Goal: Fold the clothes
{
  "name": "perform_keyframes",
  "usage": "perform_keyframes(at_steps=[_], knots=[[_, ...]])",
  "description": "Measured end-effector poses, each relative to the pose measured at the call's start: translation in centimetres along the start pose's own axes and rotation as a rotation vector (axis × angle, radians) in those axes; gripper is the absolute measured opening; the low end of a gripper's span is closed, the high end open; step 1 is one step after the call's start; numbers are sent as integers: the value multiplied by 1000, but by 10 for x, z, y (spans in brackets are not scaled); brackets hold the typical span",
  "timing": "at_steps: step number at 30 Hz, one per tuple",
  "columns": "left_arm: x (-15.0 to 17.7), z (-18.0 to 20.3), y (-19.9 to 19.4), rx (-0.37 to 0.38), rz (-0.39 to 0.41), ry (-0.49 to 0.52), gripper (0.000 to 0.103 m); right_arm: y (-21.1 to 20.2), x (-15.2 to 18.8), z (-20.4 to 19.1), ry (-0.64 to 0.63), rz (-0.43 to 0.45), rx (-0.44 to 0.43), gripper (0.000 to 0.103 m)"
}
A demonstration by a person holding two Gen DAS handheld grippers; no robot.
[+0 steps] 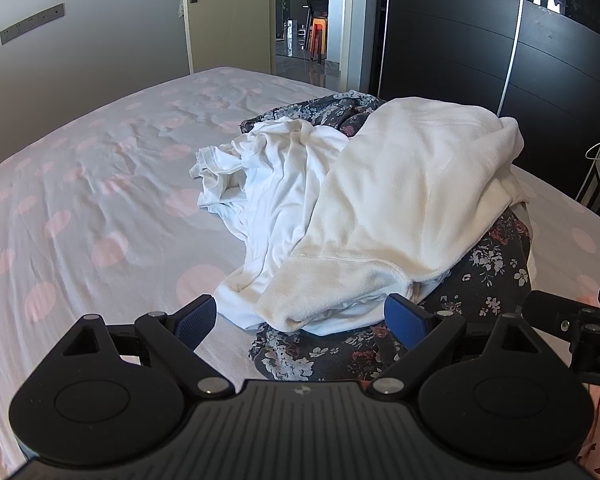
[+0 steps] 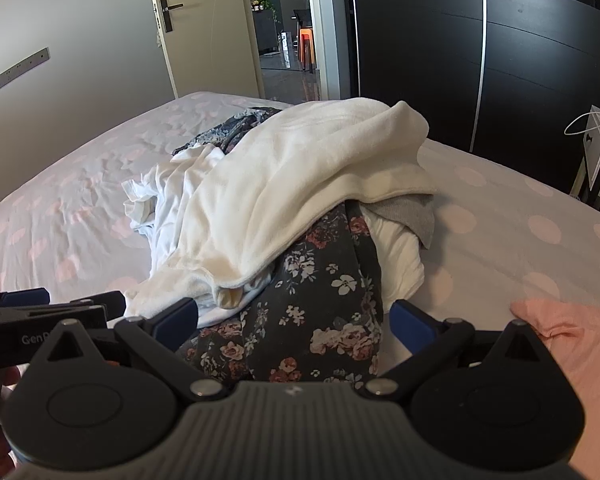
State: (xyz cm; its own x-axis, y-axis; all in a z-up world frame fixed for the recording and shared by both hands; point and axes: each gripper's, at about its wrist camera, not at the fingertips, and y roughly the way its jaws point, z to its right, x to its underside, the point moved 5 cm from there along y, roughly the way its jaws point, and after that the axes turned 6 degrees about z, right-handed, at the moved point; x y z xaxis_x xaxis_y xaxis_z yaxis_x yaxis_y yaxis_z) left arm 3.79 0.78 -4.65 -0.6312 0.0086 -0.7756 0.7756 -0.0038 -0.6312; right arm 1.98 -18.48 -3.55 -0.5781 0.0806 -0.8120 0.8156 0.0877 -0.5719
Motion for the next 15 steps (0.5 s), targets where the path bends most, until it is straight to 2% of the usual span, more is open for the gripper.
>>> perform_keyframes(at_steps=[15], knots=[[-5, 4, 18, 8, -20, 37, 92, 19, -10, 5, -3, -3, 9, 101]])
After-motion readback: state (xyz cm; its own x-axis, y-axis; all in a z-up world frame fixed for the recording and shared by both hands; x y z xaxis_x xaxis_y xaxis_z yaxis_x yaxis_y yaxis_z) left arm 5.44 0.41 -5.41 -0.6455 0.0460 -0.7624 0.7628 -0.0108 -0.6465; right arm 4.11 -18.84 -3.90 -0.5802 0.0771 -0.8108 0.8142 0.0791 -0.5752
